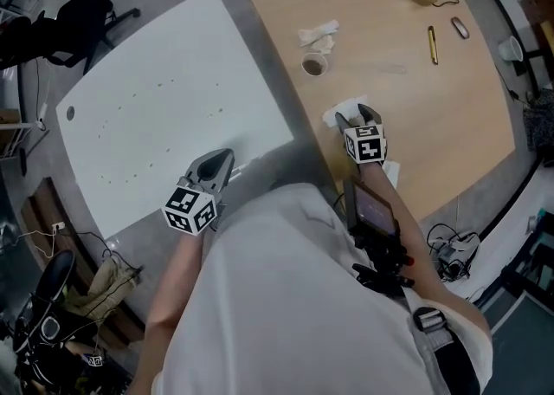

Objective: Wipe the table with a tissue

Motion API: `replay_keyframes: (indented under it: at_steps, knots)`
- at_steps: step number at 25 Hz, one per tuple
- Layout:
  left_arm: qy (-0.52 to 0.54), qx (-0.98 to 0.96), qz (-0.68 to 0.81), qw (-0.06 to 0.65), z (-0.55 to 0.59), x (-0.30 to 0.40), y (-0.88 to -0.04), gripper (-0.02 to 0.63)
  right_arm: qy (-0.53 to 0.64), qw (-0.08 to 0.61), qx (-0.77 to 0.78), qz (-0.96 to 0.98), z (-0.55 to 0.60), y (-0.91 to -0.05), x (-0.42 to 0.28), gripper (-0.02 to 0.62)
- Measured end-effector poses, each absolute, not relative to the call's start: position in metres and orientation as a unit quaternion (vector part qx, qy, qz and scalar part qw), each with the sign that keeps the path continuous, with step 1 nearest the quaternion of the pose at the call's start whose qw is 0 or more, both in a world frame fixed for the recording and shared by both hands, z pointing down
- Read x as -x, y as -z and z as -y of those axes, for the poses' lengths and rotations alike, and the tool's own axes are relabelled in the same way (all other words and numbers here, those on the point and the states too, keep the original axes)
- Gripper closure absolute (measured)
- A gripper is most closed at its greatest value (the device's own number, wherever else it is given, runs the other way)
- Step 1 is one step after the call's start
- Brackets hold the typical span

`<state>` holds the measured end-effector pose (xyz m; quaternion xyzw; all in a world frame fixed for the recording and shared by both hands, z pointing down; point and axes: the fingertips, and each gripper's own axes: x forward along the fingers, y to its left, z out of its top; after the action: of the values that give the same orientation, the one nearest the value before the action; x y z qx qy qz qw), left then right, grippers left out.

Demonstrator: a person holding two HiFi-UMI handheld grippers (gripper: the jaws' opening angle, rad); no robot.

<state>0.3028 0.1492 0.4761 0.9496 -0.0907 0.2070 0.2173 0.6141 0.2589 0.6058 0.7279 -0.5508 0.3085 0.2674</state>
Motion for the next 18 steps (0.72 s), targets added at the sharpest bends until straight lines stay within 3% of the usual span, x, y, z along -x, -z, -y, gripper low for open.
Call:
replay_keyframes:
  at_steps: [8,9,11,18]
  knots:
    - [-0.215,-0.948,0.093,0.214,-0.145,-0.316,-0.471,0.6,-0.365,0.269,-0.697,0.556,-0.257,-0.632,-0.613,0.345]
    - [-0.216,-0.948,0.093,0.213,-0.145,-0.318,-0.471,0.6,-0.36,0.273,-0.692,0.563,-0.255,-0.631,-0.611,0.361]
    - [-0.217,-0.948,0.094,0.211,-0.144,-0.322,-0.47,0.6,-0.352,0.283,-0.683,0.575,-0.253,-0.632,-0.605,0.489]
    - [-0.211,-0.948,0.109,0.214,-0.137,-0.318,-0.466,0.6,-0.311,0.295,-0.669,0.608,-0.243,-0.607,-0.59,0.523]
